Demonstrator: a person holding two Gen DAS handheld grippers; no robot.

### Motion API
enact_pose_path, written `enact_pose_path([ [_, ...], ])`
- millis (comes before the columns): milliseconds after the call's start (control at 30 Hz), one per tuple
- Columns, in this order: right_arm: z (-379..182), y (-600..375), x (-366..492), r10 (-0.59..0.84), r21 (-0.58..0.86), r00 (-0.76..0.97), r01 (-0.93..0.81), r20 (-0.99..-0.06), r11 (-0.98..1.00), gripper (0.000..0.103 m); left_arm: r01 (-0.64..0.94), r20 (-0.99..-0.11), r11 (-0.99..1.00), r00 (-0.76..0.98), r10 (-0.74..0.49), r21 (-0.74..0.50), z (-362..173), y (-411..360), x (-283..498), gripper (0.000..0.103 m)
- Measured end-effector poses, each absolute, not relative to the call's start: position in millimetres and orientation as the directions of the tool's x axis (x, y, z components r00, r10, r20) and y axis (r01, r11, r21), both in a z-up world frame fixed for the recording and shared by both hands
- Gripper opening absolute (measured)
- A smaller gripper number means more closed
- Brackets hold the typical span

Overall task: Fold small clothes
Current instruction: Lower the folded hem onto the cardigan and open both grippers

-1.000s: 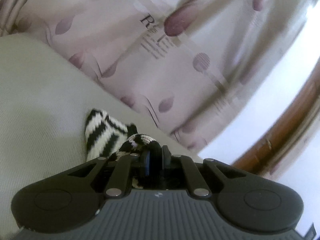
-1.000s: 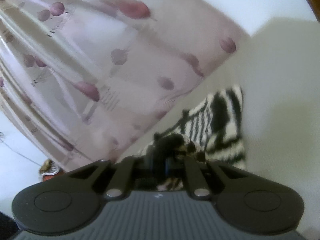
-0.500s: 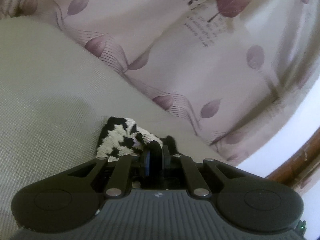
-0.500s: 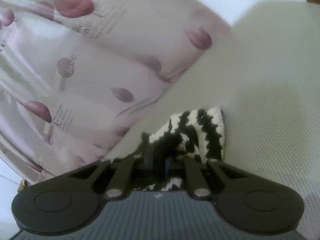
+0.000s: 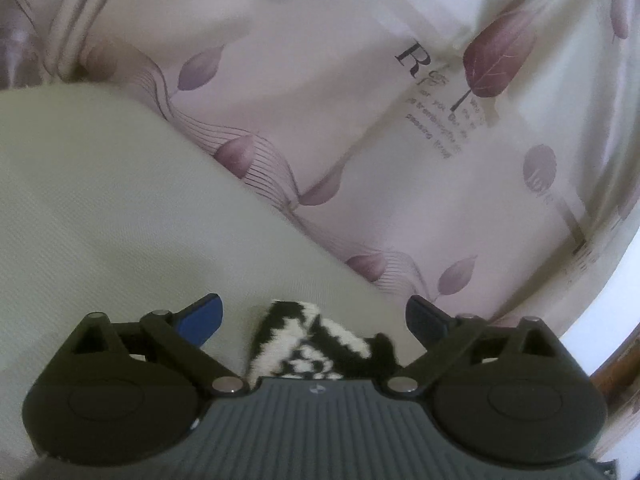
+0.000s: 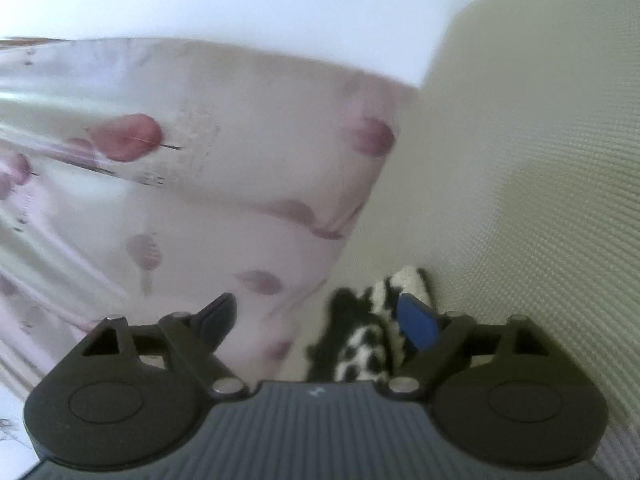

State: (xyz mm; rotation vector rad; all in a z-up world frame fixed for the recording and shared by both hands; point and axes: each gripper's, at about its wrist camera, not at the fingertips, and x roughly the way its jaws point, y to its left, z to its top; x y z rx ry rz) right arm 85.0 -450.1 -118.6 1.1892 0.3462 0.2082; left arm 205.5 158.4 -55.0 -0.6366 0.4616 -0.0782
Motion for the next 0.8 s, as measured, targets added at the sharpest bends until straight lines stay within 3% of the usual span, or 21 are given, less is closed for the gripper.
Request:
enact_pose_path([
  [67,-108,-441,78,0.357,0.888,0.916,-0.004,-0.182,0.461,0.088,-0.072,-0.426,0.840,0.883,-0.197,-0.538,-56,161,203,0.093],
  [133,-90,-418,74,0.346,0.749,0.893,-0.014,-0.289,0.662,0.087,-0.062,-0.460,0.866,0.865,-0.202,-0.497,-61,161,200,0.088],
  [200,-80,-390,71,0.322,0.605,0.873,-0.040,-0.366,0.795,0.084,-0.053,-0.503,0.884,0.837,-0.215,-0.465,-67,161,198,0.076],
  [367,-78,-342,57,0.254,0.329,0.855,-0.105,-0.452,0.939,0.084,0.014,-0.571,0.910,0.775,-0.272,-0.415,-82,152,189,0.050],
  [467,-78,-338,53,0.246,0.305,0.855,-0.109,-0.457,0.946,0.085,0.008,-0.570,0.908,0.776,-0.269,-0.419,-85,150,179,0.016],
  [567,-80,-345,51,0.260,0.347,0.844,-0.094,-0.469,0.933,0.085,-0.048,-0.567,0.913,0.796,-0.211,-0.406,-85,152,160,0.015],
  [800,-84,-351,51,0.292,0.409,0.835,-0.089,-0.467,0.908,0.085,-0.085,-0.548,0.865,0.803,-0.234,-0.494,-97,164,136,0.017],
])
